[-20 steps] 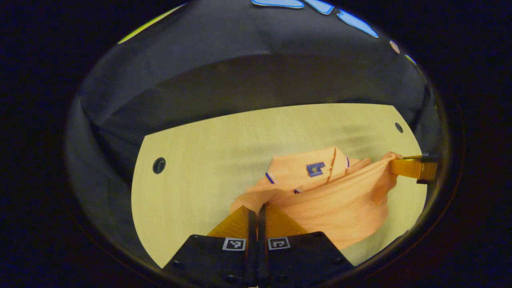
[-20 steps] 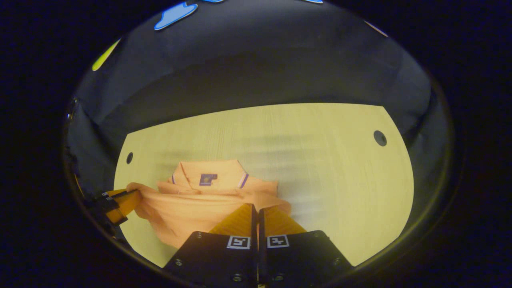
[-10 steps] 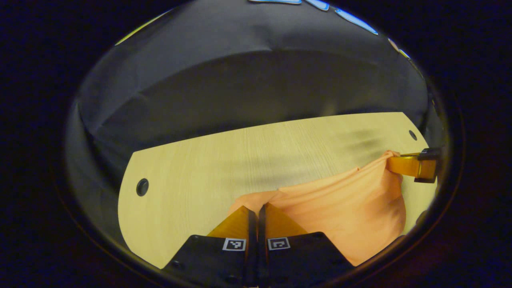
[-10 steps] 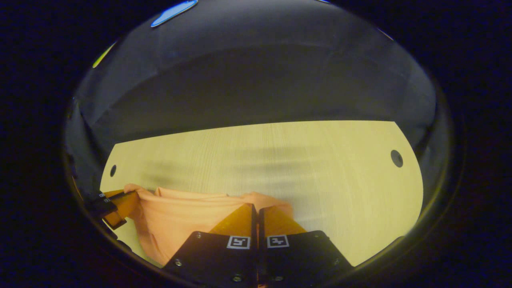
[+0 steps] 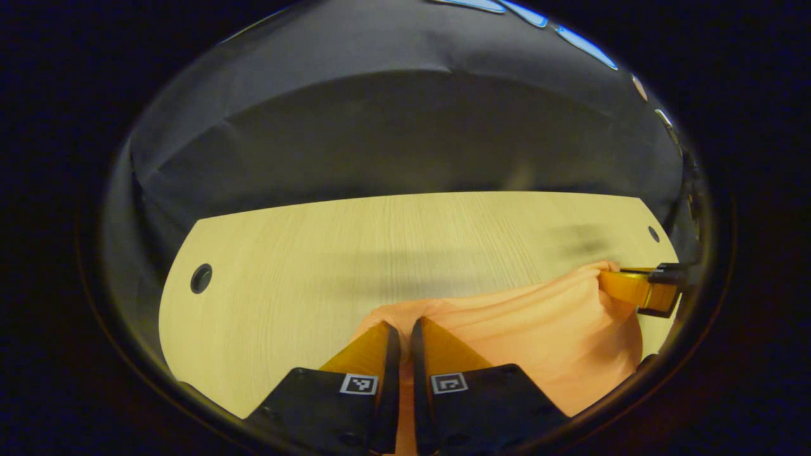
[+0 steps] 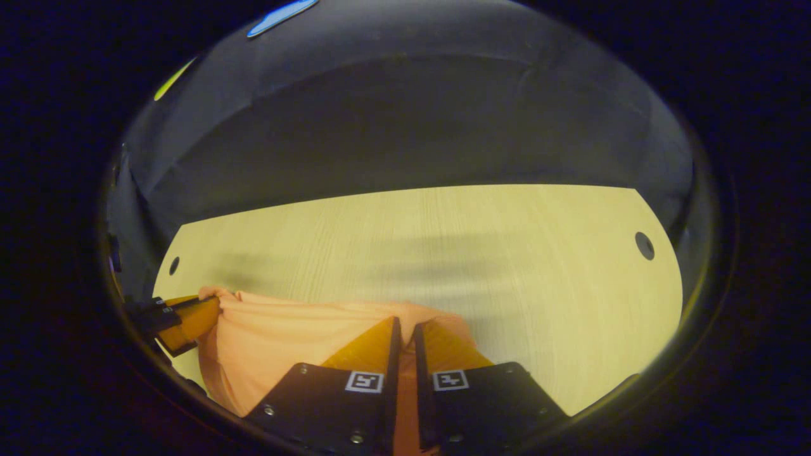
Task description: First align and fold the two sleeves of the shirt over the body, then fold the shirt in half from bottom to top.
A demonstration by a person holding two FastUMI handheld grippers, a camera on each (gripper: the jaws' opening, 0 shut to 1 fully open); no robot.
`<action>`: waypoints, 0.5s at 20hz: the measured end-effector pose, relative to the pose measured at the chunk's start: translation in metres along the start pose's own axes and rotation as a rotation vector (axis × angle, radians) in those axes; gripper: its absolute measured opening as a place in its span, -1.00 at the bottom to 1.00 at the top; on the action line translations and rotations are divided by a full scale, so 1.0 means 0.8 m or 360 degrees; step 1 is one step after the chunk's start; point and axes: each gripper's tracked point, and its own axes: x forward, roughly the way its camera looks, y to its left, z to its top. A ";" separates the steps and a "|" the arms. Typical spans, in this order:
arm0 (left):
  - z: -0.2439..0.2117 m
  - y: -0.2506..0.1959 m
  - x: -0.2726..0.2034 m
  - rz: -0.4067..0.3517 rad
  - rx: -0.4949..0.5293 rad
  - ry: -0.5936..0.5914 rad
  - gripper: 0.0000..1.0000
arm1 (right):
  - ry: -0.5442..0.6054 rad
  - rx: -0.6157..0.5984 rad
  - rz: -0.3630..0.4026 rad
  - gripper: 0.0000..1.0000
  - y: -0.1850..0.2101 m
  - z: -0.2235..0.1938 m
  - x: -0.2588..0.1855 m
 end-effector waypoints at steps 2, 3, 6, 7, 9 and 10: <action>-0.001 0.003 -0.002 0.0041 0.0001 0.0005 -0.51 | -0.0008 0.0010 -0.0006 -0.24 0.000 0.001 -0.001; -0.001 0.009 -0.006 0.0037 -0.0013 0.0004 -0.26 | -0.0017 0.0007 -0.0018 -0.19 -0.001 0.002 -0.005; 0.002 0.009 -0.028 0.0002 -0.0074 -0.0019 0.31 | -0.0050 0.0014 -0.0030 0.19 -0.005 0.011 -0.030; 0.003 0.011 -0.041 0.0005 -0.0072 -0.0037 0.32 | -0.0069 0.0016 -0.0041 0.19 -0.007 0.015 -0.042; 0.002 0.009 -0.069 -0.0011 -0.0077 -0.0068 0.39 | -0.0094 0.0021 -0.0055 0.19 -0.008 0.016 -0.068; 0.004 0.004 -0.085 -0.0014 -0.0085 -0.0077 0.41 | -0.0104 0.0028 -0.0055 0.19 -0.007 0.016 -0.082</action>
